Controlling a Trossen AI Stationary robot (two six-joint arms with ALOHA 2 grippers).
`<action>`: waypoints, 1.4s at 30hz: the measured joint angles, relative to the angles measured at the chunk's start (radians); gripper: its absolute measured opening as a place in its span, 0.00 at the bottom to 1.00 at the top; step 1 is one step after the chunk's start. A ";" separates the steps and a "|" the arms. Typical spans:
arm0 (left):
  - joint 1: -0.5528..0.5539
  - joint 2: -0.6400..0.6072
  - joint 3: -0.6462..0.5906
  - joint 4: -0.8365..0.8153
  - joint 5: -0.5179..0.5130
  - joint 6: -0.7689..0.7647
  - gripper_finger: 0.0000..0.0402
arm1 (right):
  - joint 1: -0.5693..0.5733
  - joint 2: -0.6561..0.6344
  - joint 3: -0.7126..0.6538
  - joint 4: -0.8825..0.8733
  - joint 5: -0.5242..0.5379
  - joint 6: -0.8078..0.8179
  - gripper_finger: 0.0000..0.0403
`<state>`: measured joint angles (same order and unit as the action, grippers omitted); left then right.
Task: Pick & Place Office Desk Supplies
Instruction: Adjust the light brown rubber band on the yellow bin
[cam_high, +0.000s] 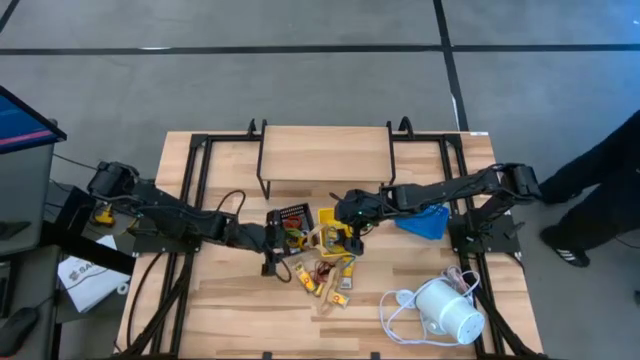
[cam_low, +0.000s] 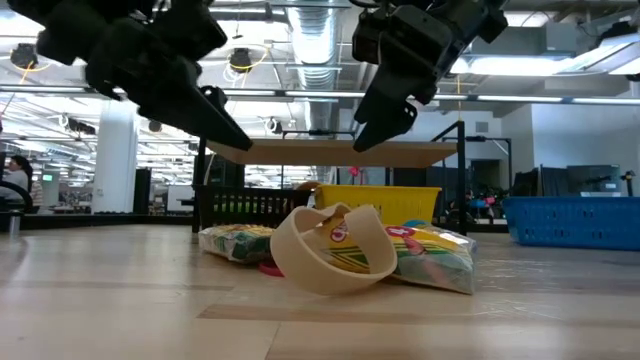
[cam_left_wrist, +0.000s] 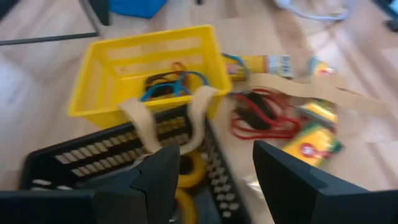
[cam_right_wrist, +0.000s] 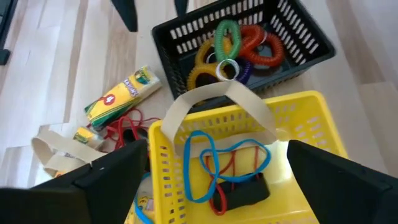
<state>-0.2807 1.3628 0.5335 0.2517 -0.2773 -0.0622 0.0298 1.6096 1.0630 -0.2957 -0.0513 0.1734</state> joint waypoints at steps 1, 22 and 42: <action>0.013 0.000 0.000 0.000 -0.001 0.008 0.49 | -0.001 0.000 0.000 0.000 0.003 -0.001 0.95; 0.279 0.000 0.000 -0.009 0.251 0.166 0.49 | -0.015 0.000 0.000 0.051 0.003 -0.053 0.95; 0.321 0.296 0.236 -0.168 0.274 0.140 0.49 | -0.016 0.000 0.000 0.067 -0.001 -0.053 0.95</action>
<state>0.0402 1.6584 0.7691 0.0834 -0.0031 0.0779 0.0135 1.6096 1.0630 -0.2282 -0.0521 0.1207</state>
